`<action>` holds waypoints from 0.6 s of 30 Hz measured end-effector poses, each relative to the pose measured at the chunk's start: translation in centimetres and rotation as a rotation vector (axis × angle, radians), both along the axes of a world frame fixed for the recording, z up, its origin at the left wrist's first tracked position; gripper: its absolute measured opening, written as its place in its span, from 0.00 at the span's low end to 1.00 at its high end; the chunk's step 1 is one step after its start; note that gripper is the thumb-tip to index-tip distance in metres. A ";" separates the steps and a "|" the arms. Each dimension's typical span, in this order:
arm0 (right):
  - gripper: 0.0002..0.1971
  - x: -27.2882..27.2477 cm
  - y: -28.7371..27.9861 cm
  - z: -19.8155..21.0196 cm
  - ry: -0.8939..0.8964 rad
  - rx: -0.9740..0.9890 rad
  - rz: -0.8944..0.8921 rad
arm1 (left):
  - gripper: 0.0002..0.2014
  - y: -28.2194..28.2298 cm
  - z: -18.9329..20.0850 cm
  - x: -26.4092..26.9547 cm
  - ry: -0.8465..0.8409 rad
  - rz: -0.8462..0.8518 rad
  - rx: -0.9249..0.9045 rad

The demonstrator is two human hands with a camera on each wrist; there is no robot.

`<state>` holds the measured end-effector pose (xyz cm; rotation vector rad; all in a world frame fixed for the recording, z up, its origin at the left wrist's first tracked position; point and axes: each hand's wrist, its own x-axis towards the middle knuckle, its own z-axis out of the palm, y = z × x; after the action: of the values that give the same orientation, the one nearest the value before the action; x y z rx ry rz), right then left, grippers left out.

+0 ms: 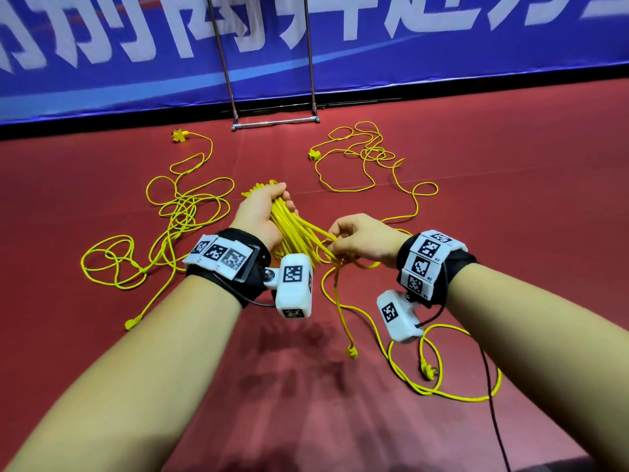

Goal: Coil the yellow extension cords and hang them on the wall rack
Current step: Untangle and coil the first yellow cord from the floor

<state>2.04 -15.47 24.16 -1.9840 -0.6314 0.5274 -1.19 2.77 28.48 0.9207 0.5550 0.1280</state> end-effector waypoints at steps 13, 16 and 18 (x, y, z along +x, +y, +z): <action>0.15 1.0 -4.1 -3.3 -0.281 -0.606 0.007 | 0.13 4.2 2.7 -1.6 -0.104 0.202 0.089; 0.20 0.7 -4.7 -3.3 -0.237 -0.596 0.003 | 0.13 5.1 3.0 -1.8 -0.098 0.199 0.056; 0.20 0.6 -5.0 -3.6 -0.204 -0.600 0.039 | 0.13 5.5 3.1 -1.9 -0.097 0.200 0.041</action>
<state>2.60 -20.52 20.58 -2.6199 -0.6912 0.5900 -3.07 8.23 31.56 0.8929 0.5552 0.3643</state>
